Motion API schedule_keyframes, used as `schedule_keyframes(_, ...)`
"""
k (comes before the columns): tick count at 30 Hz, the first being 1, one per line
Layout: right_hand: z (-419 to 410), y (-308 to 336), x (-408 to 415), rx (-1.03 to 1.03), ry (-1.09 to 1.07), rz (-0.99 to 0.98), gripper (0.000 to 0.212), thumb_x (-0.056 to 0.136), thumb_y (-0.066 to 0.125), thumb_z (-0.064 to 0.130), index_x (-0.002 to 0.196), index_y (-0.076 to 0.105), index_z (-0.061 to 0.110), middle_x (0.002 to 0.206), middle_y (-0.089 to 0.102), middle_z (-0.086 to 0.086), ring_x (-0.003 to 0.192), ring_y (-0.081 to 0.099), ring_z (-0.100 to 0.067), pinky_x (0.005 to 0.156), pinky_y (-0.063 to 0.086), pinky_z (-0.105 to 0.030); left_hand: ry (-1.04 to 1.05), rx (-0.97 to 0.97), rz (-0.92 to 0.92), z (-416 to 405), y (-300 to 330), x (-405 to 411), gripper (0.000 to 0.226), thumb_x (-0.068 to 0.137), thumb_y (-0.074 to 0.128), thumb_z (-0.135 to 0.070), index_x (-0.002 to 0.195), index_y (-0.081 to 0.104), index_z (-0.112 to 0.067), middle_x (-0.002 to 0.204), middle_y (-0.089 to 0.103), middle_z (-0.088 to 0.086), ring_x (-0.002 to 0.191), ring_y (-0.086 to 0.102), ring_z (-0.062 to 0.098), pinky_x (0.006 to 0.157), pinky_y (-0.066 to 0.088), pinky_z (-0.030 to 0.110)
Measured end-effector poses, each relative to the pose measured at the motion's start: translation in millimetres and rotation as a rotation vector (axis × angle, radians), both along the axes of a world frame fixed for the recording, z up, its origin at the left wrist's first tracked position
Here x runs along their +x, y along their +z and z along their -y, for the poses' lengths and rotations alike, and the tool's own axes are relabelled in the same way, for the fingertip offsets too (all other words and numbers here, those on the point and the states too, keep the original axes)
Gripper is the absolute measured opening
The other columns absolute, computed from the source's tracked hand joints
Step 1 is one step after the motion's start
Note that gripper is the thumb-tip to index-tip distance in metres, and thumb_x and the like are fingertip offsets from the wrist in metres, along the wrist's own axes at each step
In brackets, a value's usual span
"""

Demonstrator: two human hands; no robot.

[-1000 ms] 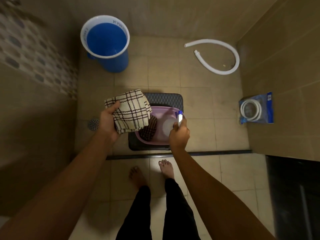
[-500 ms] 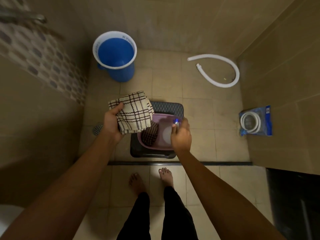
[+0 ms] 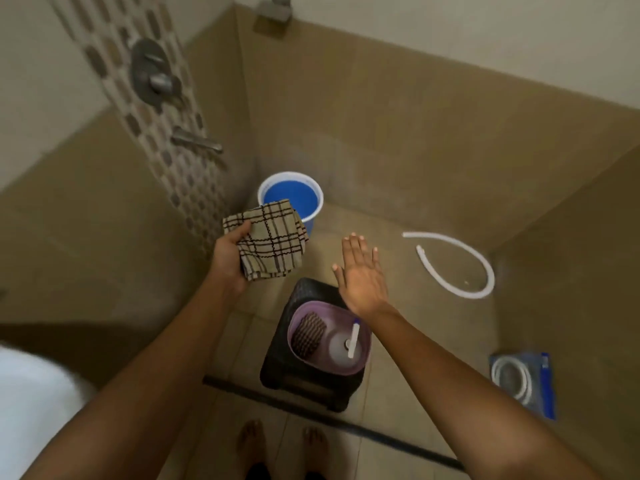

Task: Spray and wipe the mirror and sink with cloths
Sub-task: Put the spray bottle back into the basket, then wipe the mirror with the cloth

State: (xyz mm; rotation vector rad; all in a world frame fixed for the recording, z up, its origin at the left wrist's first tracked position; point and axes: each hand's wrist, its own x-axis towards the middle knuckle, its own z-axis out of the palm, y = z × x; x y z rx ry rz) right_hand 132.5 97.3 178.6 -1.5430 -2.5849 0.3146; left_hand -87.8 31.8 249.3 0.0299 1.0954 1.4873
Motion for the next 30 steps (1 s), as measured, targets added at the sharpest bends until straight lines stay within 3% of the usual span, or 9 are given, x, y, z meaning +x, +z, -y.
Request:
schedule_keyframes(3, -12, 29, -22, 0.044, 0.091, -0.034, 0.061, 0.103, 0.032, 0.036, 0.154, 0.015, 0.007, 0.162, 0.013, -0.011, 0.15, 0.004, -0.023, 0.122, 0.0, -0.045, 0.097, 0.038, -0.047, 15, 25, -12, 0.039, 0.101, 0.039, -0.026, 0.127, 0.059, -0.004, 0.12, 0.068, 0.016, 0.103, 0.069, 0.031, 0.092, 0.054, 0.046)
schedule_keyframes(7, -17, 59, -60, 0.086, 0.222, -0.068, 0.062, 0.103, 0.034, 0.037, 0.153, 0.015, 0.007, 0.162, 0.014, -0.01, 0.15, 0.004, -0.023, 0.121, -0.001, -0.045, 0.237, 0.073, -0.065, 43, 48, -29, 0.036, 0.1, 0.042, -0.027, 0.121, 0.062, -0.006, 0.116, 0.07, 0.017, 0.111, 0.064, 0.036, 0.102, 0.045, 0.056)
schedule_keyframes(12, 2, 91, -112, 0.155, 0.383, -0.139, 0.059, 0.104, 0.035, 0.037, 0.151, 0.023, 0.004, 0.159, 0.022, -0.014, 0.149, 0.013, -0.026, 0.122, 0.008, -0.046, 0.387, 0.127, -0.128, 99, 86, -45, 0.035, 0.102, 0.034, -0.025, 0.105, 0.065, -0.008, 0.095, 0.076, 0.011, 0.076, 0.074, 0.026, 0.071, 0.053, 0.039)
schedule_keyframes(15, 24, 109, -146, 0.21, 0.482, -0.149, 0.061, 0.104, 0.028, 0.041, 0.152, 0.021, 0.004, 0.16, 0.02, -0.015, 0.149, 0.012, -0.027, 0.122, 0.008, -0.045, 0.495, 0.111, -0.188, 139, 99, -65, 0.039, 0.1, 0.038, -0.027, 0.124, 0.061, -0.006, 0.108, 0.073, 0.014, 0.095, 0.071, 0.031, 0.083, 0.054, 0.044)
schedule_keyframes(17, 41, 121, -168, 0.236, 0.552, -0.153, 0.062, 0.104, 0.025, 0.042, 0.152, 0.019, 0.004, 0.16, 0.019, -0.016, 0.15, 0.011, -0.027, 0.122, 0.007, -0.044, 0.576, 0.106, -0.202, 165, 104, -81, 0.04, 0.099, 0.04, -0.028, 0.125, 0.061, -0.005, 0.108, 0.073, 0.013, 0.102, 0.068, 0.031, 0.088, 0.052, 0.044)
schedule_keyframes(30, 230, 191, -273, 0.273, 0.914, -0.344, 0.061, 0.104, 0.026, 0.039, 0.153, 0.015, 0.004, 0.161, 0.014, -0.014, 0.15, 0.004, -0.022, 0.121, -0.004, -0.033, 0.855, 0.182, -0.288, 387, 159, -119, 0.036, 0.099, 0.039, -0.03, 0.112, 0.065, -0.007, 0.097, 0.076, 0.011, 0.085, 0.074, 0.026, 0.077, 0.053, 0.042)
